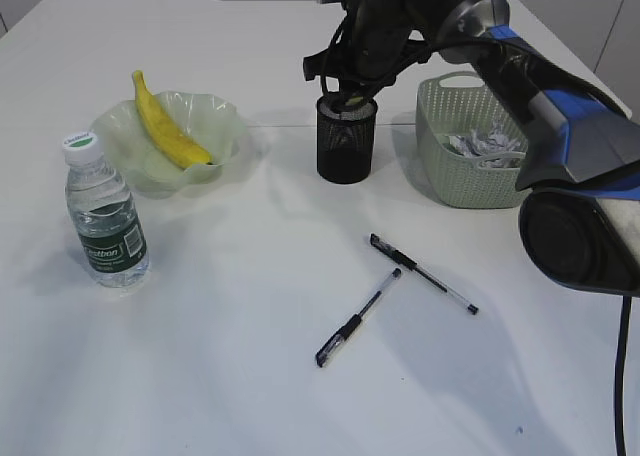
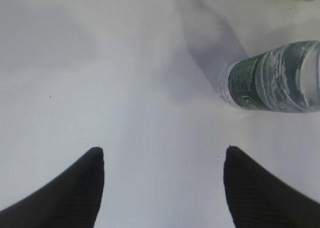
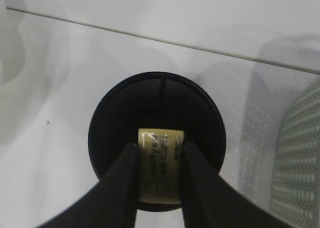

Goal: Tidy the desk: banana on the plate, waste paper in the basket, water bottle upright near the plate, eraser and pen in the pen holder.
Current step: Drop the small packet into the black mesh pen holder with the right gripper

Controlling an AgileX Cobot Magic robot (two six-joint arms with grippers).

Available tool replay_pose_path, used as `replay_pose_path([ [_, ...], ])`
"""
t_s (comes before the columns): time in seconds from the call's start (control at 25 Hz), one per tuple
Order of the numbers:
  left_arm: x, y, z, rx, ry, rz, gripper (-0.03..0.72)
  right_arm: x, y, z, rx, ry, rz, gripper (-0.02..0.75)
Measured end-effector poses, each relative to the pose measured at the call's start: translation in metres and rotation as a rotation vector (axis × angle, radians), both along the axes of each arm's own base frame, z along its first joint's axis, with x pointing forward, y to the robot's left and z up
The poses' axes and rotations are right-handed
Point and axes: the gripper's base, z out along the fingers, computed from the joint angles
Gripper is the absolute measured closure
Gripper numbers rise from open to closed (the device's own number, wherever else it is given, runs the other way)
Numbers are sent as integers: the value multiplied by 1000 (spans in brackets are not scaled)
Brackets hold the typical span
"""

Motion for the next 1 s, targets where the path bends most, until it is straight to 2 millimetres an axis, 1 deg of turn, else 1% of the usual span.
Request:
replay_pose_path([
  [0.2,0,0,0,1,-2,0,160,3,1,-3,3,-17,3,558],
  [0.4,0,0,0,1,-2,0,160,4,0,-2,-9,-32,-1,511],
  [0.52,0,0,0,1,-4,1,160,4,0,-2,-7,-42,-1,496],
  [0.84,1,0,1,4,-14,3,160,5,0,-1,-3,-54,-6,494],
  [1.0,2,1,1,5,-18,4,160,3,-2,-3,-18,-17,-15,494],
])
